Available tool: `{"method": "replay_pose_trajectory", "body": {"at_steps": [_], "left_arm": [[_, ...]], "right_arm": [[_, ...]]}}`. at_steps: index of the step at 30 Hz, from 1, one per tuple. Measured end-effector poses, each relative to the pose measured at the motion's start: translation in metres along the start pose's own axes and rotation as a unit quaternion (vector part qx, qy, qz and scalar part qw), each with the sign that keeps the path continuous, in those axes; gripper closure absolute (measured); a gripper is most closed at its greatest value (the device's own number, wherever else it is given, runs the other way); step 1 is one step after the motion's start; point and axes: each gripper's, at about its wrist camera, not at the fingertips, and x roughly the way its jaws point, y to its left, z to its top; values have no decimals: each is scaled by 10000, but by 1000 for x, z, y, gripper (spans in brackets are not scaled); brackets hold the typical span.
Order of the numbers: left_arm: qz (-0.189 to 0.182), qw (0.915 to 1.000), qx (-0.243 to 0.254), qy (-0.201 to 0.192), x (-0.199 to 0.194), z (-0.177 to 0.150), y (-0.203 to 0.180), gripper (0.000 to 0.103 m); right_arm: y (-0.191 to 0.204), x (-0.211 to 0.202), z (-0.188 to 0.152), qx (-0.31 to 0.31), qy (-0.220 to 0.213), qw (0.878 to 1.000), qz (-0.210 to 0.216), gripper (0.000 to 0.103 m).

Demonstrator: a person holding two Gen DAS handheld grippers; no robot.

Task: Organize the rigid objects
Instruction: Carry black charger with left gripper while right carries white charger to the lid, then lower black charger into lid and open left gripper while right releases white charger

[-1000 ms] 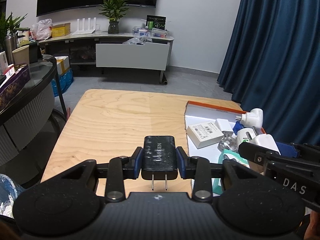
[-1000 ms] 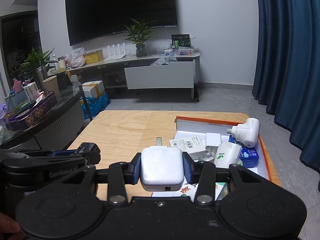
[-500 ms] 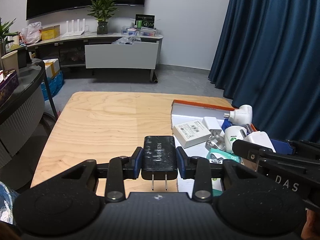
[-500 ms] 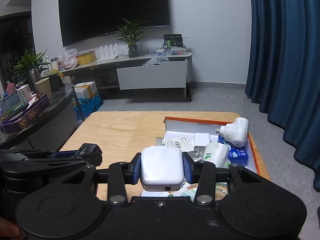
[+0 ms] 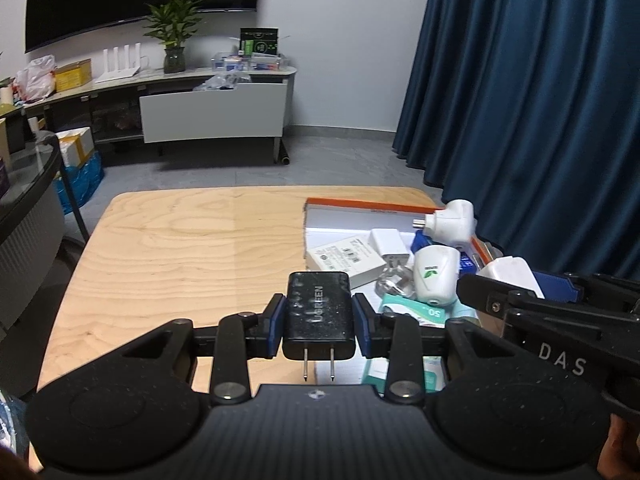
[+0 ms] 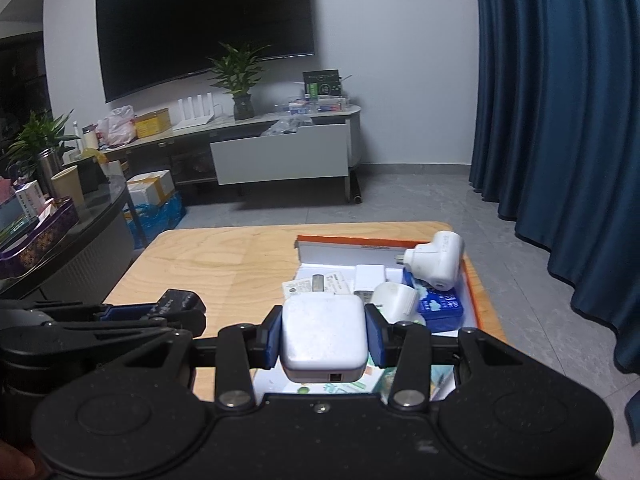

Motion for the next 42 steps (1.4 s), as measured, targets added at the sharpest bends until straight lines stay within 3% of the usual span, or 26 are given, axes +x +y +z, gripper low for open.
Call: {"method": "replay_pose_trajectory", "body": {"at_steps": [42], "left_arm": [[-641,9960,526,337,32,-7,-59,67]], "right_arm": [[-73,16,-5,513,142,9967,-619,52]]}}
